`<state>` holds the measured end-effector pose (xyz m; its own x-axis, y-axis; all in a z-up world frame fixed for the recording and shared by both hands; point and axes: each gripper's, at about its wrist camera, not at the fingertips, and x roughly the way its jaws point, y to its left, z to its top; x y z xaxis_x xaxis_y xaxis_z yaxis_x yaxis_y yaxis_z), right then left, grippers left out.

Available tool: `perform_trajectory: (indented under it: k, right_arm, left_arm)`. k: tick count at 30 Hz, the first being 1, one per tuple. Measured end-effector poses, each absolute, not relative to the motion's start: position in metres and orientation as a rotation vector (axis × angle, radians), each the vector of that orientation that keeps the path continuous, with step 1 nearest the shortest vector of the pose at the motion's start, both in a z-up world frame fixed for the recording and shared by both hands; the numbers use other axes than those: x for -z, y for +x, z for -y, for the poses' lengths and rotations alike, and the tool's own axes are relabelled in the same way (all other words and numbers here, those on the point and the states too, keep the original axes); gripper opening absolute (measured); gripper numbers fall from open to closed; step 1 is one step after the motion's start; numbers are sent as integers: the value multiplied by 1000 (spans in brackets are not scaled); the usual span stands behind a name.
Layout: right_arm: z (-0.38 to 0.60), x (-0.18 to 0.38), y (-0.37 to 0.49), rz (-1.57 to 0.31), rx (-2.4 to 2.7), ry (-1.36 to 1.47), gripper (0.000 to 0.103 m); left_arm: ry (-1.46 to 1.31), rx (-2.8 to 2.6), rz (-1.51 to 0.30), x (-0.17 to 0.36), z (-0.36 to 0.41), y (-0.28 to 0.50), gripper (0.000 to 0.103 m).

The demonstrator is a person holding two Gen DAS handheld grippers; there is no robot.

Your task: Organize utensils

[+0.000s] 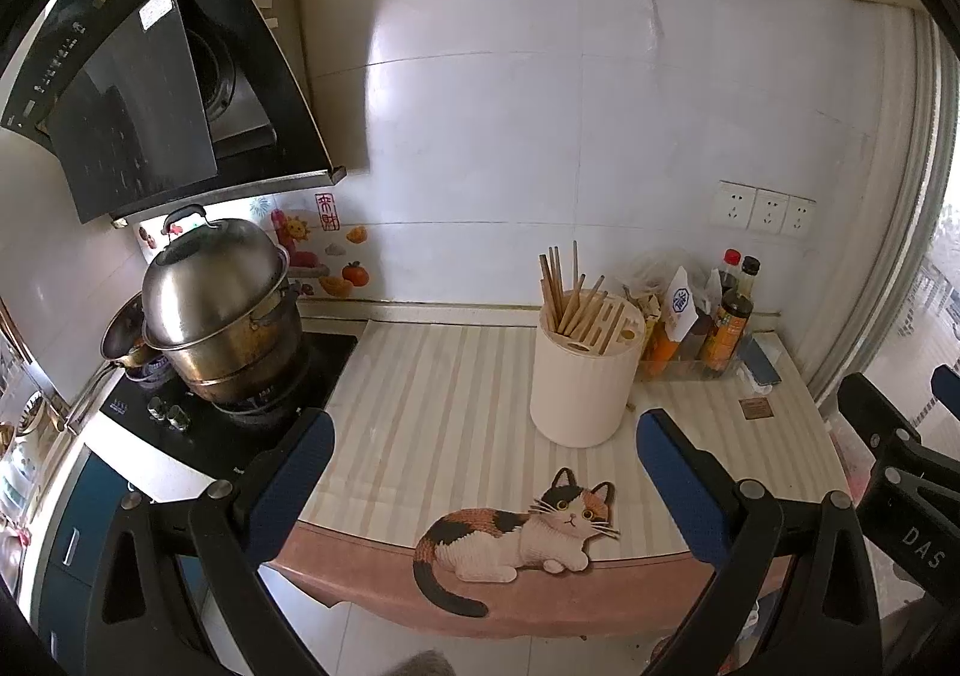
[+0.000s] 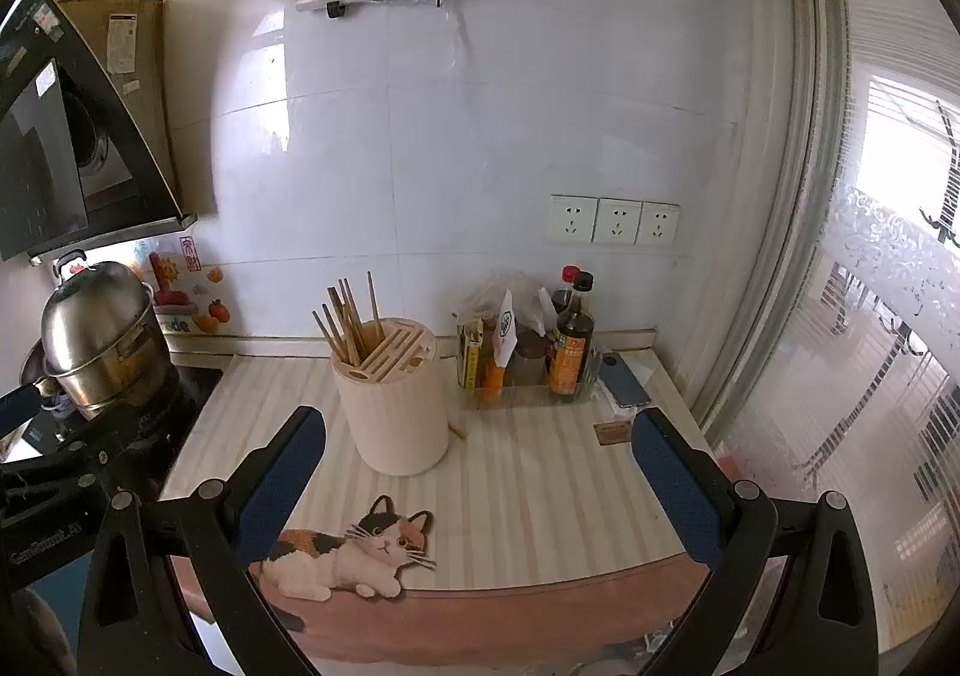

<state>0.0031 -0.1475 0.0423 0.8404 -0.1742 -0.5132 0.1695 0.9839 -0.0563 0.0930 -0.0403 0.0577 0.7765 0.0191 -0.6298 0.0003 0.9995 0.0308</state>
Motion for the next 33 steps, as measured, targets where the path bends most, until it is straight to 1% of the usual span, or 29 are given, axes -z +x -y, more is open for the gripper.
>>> perform_trajectory:
  k: [33]
  right_arm:
    - [157, -34, 8, -560, 167, -16, 103]
  left_arm:
    - [26, -13, -688, -51, 45, 102, 103]
